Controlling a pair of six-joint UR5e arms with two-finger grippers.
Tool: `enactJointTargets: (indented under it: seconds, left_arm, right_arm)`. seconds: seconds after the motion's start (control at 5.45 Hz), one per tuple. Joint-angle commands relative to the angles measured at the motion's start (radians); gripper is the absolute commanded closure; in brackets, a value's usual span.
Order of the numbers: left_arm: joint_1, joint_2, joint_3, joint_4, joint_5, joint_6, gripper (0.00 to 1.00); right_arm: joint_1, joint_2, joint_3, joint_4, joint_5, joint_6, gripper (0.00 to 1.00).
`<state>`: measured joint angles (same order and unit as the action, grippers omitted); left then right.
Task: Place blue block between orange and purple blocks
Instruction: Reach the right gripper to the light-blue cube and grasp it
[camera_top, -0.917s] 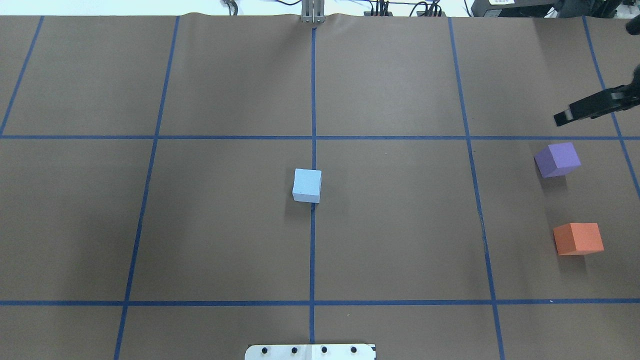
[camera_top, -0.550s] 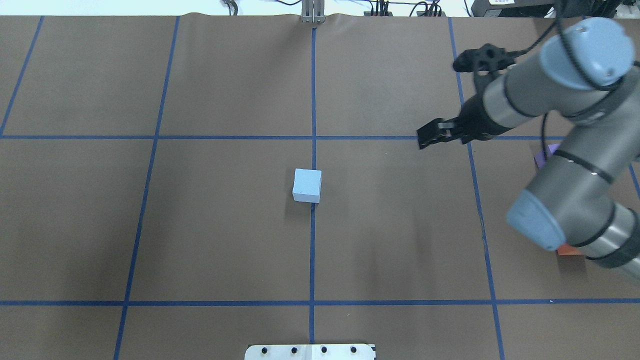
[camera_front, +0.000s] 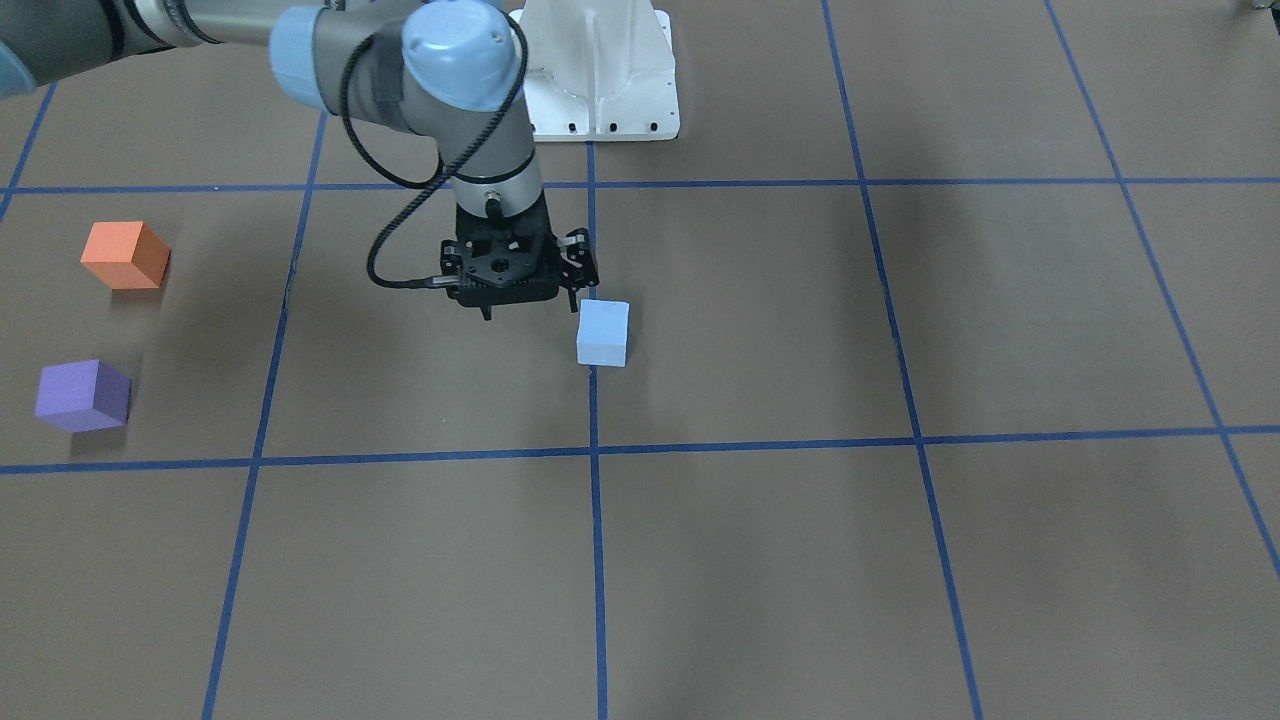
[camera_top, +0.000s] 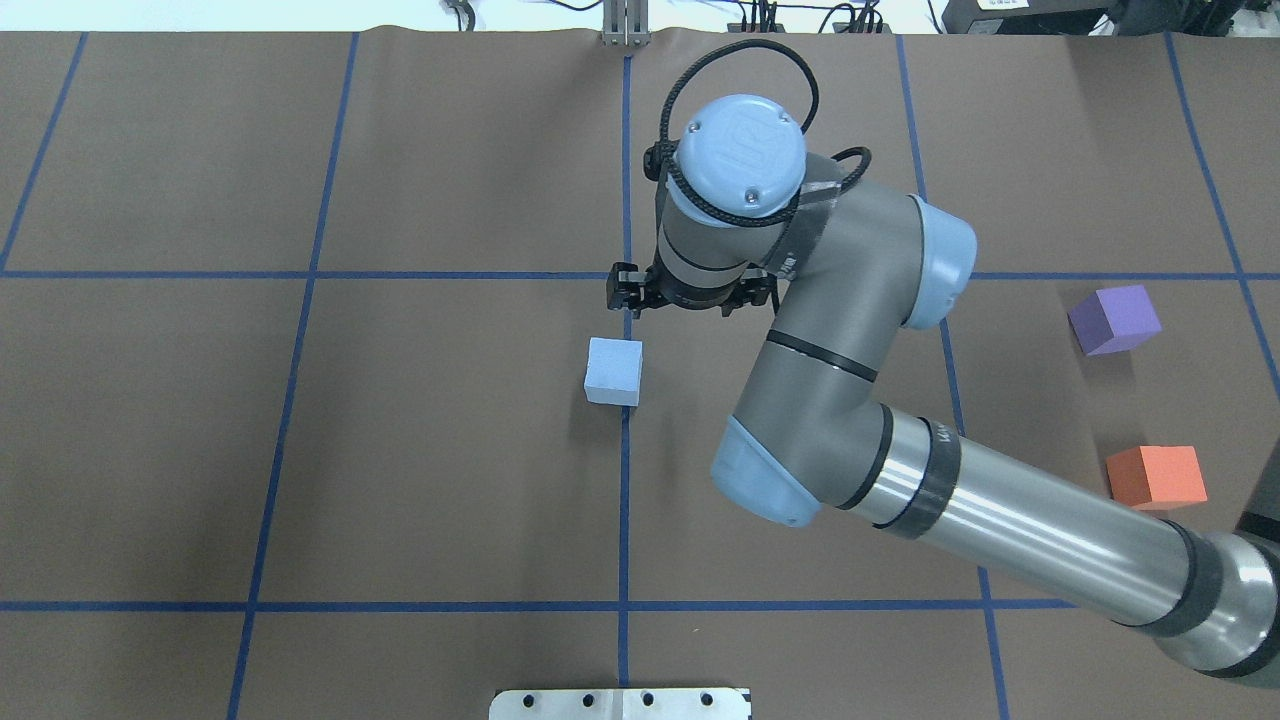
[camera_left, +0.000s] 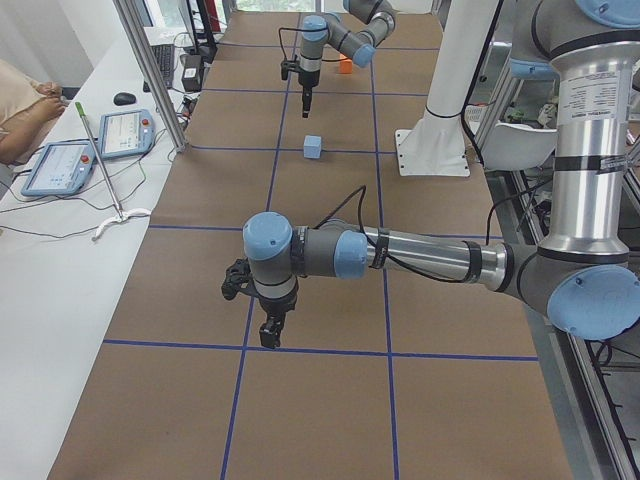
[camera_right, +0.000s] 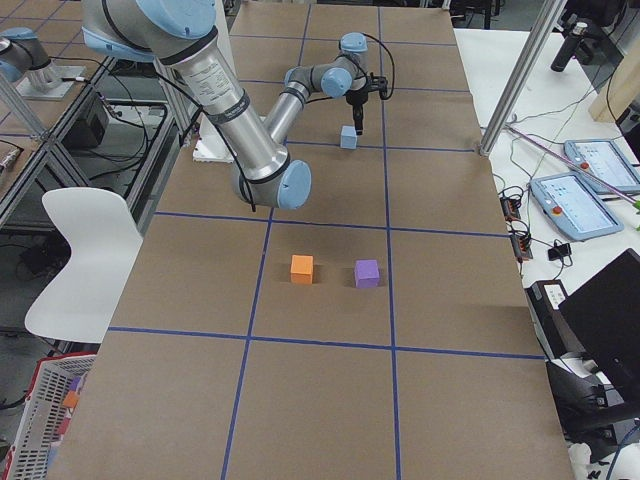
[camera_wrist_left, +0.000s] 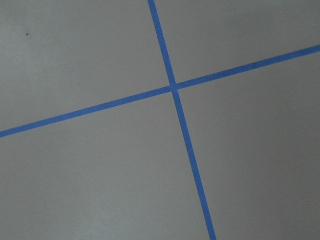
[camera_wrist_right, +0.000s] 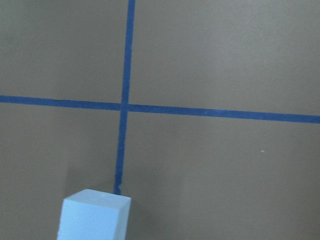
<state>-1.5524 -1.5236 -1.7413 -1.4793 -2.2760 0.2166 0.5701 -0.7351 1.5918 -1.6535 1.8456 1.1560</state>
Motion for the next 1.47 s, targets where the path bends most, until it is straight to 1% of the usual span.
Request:
enactJointTargets:
  seconds: [0.0, 0.18, 0.37, 0.55, 0.92, 1.1, 1.28]
  left_arm:
    - [0.000, 0.011, -0.003, -0.001, 0.000, 0.000, 0.00]
    - [0.000, 0.011, -0.006, -0.001, 0.000, 0.000, 0.00]
    - [0.000, 0.011, -0.007, -0.001, 0.000, 0.000, 0.00]
    - [0.000, 0.011, -0.009, -0.002, 0.000, 0.001, 0.00]
    - [0.000, 0.011, -0.007, -0.002, 0.000, 0.000, 0.00]
    - [0.000, 0.011, -0.007, -0.002, 0.000, 0.000, 0.00]
    - [0.000, 0.011, -0.007, -0.002, 0.000, 0.000, 0.00]
  right_arm:
    - [-0.071, 0.097, -0.142, 0.003, -0.082, 0.068, 0.01]
    - [-0.091, 0.094, -0.165, 0.038, -0.089, 0.088, 0.01]
    - [-0.099, 0.086, -0.212, 0.094, -0.100, 0.096, 0.01]
    - [-0.104, 0.082, -0.231, 0.122, -0.104, 0.096, 0.01]
    - [-0.116, 0.054, -0.230, 0.127, -0.104, 0.097, 0.02]
    - [-0.116, 0.053, -0.230, 0.127, -0.103, 0.097, 0.47]
    - [-0.115, 0.054, -0.216, 0.129, -0.098, 0.096, 0.99]
